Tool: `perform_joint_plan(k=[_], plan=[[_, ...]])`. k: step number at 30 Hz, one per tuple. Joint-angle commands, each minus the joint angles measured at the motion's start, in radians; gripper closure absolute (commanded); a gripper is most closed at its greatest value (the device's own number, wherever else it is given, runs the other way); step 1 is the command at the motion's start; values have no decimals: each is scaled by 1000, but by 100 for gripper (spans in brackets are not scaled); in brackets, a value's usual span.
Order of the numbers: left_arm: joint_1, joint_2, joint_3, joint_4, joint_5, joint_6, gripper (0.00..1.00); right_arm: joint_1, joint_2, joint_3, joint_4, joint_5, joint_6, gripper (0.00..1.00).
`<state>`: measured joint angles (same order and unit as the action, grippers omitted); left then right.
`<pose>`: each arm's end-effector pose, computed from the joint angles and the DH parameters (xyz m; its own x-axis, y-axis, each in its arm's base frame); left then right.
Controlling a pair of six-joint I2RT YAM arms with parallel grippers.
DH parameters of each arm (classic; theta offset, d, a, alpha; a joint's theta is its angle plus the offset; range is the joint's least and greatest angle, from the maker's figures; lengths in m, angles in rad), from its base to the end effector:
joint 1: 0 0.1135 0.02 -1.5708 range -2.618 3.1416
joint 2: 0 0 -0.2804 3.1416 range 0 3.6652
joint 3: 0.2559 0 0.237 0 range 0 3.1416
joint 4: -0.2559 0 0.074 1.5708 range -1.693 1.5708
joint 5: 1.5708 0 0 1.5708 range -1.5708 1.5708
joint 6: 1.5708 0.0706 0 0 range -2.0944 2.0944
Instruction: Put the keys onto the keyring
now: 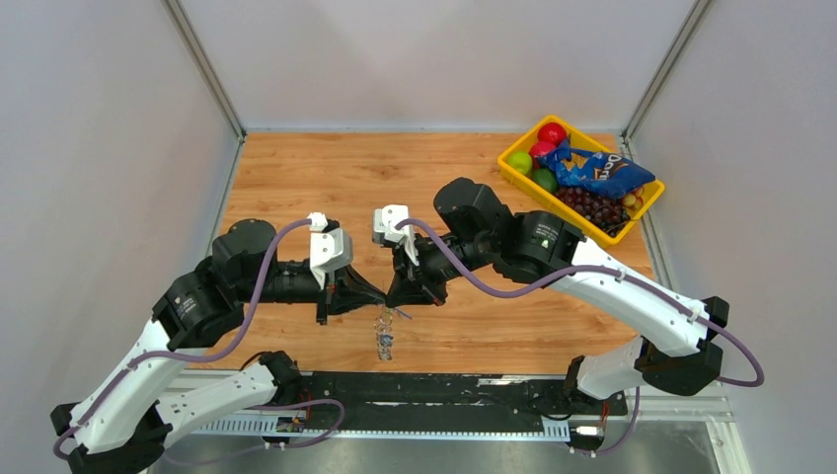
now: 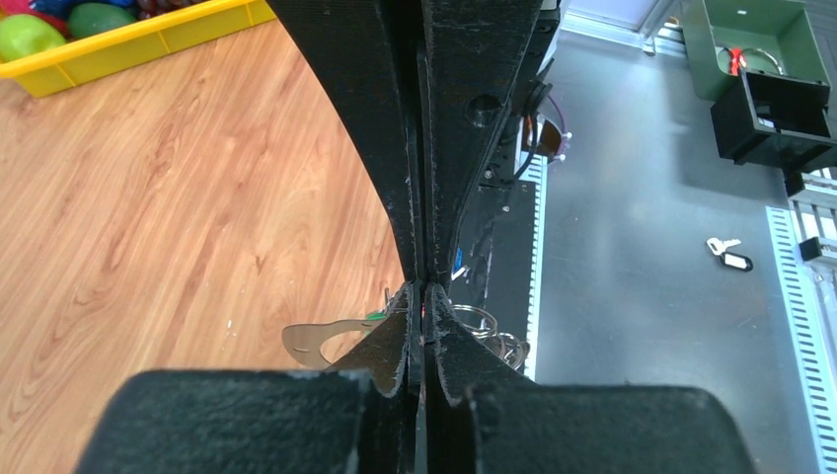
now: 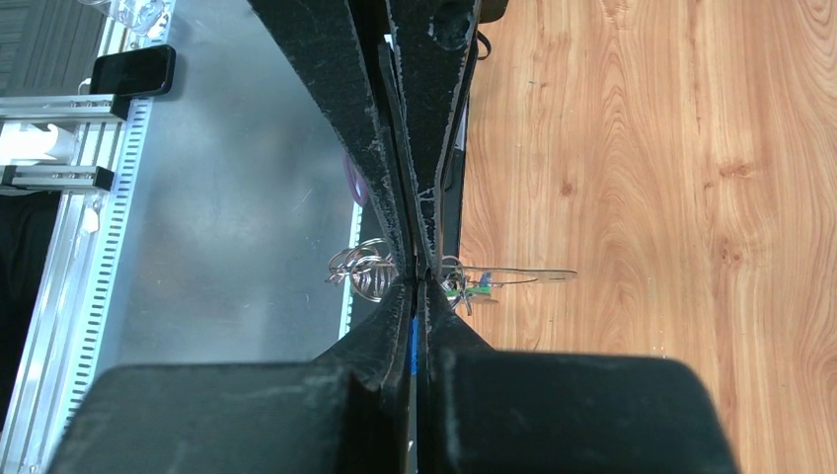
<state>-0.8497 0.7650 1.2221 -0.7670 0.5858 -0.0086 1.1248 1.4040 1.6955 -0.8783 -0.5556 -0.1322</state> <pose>0.0522 -0.1185 0.4222 -0.2097 0.2277 -0.9509 0.9717 0.1566 -0.1768 0.0904 0.2753 0.4392 -0.1108 -0.4912 -0.8639 -0.9791 -0.0954 0.1797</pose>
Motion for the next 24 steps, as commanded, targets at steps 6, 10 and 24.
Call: perform_joint_plan(k=[6, 10, 24], plan=[[-2, -3, 17, 7, -3, 32, 100, 5, -49, 46, 77, 20, 9, 100], [-2, -24, -3, 47, -27, 27, 100, 4, -83, 22, 96, 38, 13, 99], [-2, -89, -65, 302, -91, -45, 100, 5, -206, -63, 188, 105, 32, 57]])
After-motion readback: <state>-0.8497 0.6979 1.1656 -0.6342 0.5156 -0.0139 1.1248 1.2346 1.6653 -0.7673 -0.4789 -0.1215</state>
